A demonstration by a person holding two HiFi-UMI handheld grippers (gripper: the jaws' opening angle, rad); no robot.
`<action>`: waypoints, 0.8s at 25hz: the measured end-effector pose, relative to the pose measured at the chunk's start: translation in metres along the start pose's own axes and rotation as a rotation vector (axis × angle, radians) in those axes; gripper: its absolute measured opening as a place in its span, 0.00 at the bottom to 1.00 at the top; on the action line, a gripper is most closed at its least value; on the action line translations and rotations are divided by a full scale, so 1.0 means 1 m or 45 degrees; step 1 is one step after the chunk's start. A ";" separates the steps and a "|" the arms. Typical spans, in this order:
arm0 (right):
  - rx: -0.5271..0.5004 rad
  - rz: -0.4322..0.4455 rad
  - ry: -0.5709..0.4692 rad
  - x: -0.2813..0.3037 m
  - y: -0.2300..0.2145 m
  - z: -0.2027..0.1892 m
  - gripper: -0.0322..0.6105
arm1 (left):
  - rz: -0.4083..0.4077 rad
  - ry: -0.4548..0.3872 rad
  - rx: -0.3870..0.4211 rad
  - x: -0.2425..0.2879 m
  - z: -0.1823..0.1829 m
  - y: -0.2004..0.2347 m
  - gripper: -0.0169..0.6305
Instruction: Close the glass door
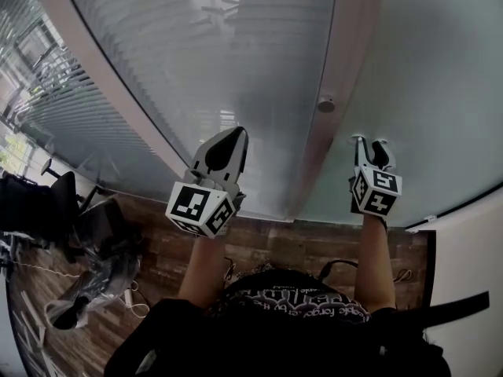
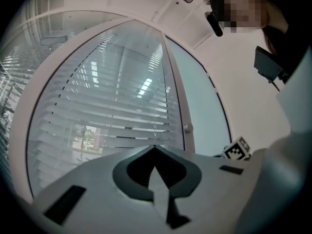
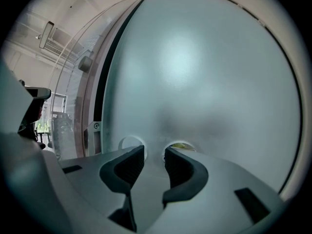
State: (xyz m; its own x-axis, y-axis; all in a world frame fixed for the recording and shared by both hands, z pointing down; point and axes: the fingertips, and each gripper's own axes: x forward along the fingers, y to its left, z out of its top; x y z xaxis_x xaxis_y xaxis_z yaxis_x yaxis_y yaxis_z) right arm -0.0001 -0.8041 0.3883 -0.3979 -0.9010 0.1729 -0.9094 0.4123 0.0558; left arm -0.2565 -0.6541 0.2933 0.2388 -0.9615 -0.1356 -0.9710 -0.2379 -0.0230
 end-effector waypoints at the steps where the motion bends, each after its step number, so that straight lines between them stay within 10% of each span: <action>1: -0.008 -0.003 0.000 -0.003 0.000 0.000 0.24 | -0.002 0.000 0.000 0.000 0.000 0.000 0.03; 20: -0.066 -0.044 -0.186 -0.072 -0.006 0.023 0.05 | -0.042 0.010 -0.011 0.010 -0.006 -0.024 0.03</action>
State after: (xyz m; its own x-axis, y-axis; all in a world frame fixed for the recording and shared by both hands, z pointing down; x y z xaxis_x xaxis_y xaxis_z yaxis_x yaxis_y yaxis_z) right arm 0.0316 -0.7446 0.3527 -0.3836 -0.9232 0.0256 -0.9167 0.3839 0.1106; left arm -0.2307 -0.6585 0.2986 0.2708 -0.9542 -0.1274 -0.9625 -0.2707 -0.0189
